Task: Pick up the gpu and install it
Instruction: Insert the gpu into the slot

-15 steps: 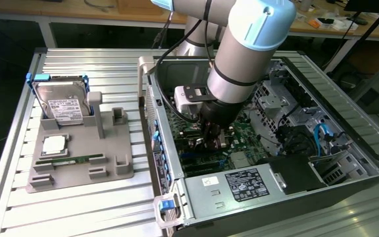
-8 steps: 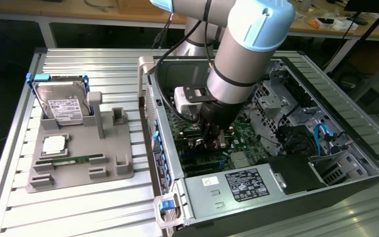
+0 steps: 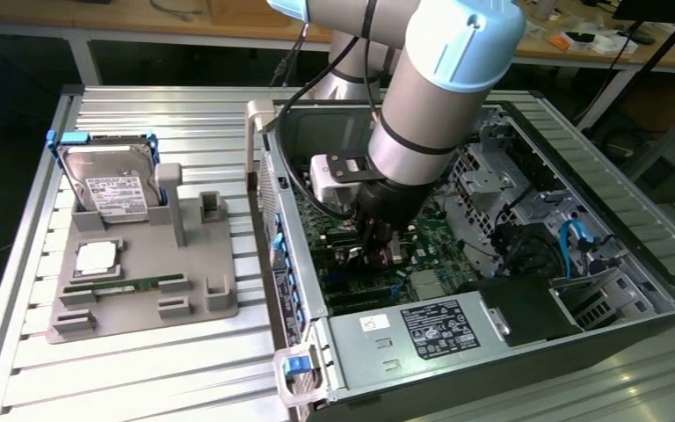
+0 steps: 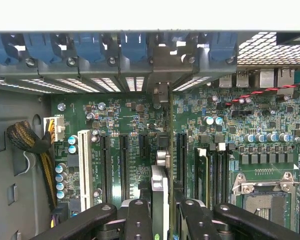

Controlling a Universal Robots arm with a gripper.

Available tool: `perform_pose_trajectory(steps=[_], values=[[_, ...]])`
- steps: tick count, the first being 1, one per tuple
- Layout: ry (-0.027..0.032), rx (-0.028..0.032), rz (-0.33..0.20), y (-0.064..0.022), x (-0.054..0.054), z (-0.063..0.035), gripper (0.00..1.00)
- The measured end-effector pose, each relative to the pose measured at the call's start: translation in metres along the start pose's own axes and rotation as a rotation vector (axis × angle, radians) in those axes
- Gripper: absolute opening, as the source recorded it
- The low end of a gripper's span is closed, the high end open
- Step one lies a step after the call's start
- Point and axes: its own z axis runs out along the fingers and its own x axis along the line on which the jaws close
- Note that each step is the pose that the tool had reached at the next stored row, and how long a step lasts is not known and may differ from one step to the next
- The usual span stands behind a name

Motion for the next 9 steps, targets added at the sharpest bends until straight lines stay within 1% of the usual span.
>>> perform_pose_trajectory(steps=[6, 9], values=[[-0.0001, -0.0012, 0.0, -0.0001, 0.0, 0.0, 0.27], [-0.0006, -0.0031, 0.0, -0.0003, 0.0, 0.0, 0.27]])
